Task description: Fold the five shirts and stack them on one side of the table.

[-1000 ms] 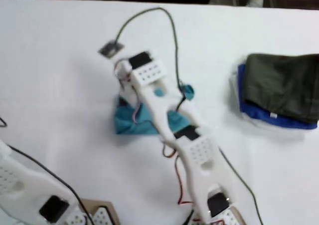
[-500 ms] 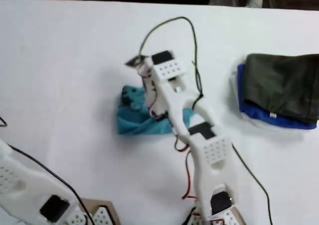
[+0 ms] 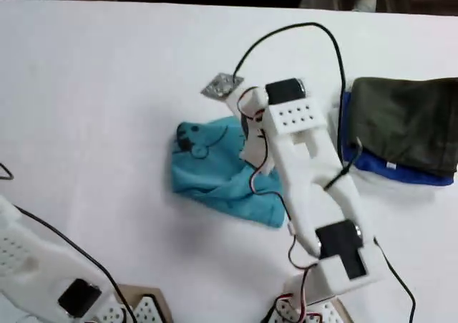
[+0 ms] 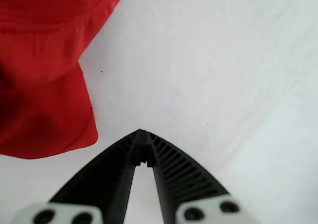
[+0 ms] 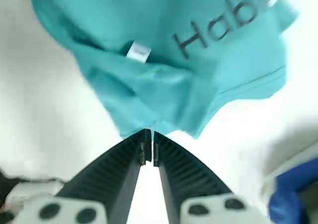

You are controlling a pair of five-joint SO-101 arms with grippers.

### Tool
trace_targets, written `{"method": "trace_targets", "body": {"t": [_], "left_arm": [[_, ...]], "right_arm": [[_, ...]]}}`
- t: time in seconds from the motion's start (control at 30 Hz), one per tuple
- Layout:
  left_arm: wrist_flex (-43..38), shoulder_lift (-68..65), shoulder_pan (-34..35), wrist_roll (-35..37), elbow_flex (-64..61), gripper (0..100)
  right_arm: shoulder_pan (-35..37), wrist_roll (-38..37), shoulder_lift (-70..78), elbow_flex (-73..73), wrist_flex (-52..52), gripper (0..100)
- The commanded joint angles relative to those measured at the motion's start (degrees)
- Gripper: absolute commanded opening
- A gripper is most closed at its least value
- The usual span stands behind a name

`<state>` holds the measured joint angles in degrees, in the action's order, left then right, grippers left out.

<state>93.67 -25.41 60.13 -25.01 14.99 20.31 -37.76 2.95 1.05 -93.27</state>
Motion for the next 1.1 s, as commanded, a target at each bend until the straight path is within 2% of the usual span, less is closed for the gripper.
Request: {"method": "trace_targets", "body": {"t": [0.0, 0.1, 0.23, 0.4, 0.6, 0.8, 0.97, 1.07], "left_arm": [[-0.44, 3.69, -1.85, -0.18, 0.22, 3], [-0.53, 3.69, -2.37, -0.18, 0.22, 3], [-1.85, 3.69, -2.55, -0.18, 0.13, 3], [-2.02, 3.60, -2.55, -0.18, 0.13, 3], [-3.34, 3.60, -2.37, -0.18, 0.13, 3], [-3.96, 3.60, -2.55, -0.18, 0.13, 3], [-3.96, 3.60, -2.55, -0.18, 0.13, 3], [-3.96, 3.60, -2.55, -0.18, 0.13, 3]], "right_arm": [[-0.48, 5.19, -3.47, 1.49, 9.36, 2.1], [-0.48, 9.41, 0.84, 5.01, 17.10, 2.1], [-0.48, 9.32, 8.57, 6.77, 21.23, 2.1], [-0.48, 9.32, 12.09, 7.21, 20.09, 2.1], [-0.48, 9.23, 12.00, 7.21, 8.13, 2.1], [-1.19, 2.46, 11.74, 7.21, -1.63, 2.1], [-4.00, -1.05, 4.62, 5.80, 1.01, 2.1], [-7.43, 2.73, -0.13, 5.19, 9.71, 2.1]]}}
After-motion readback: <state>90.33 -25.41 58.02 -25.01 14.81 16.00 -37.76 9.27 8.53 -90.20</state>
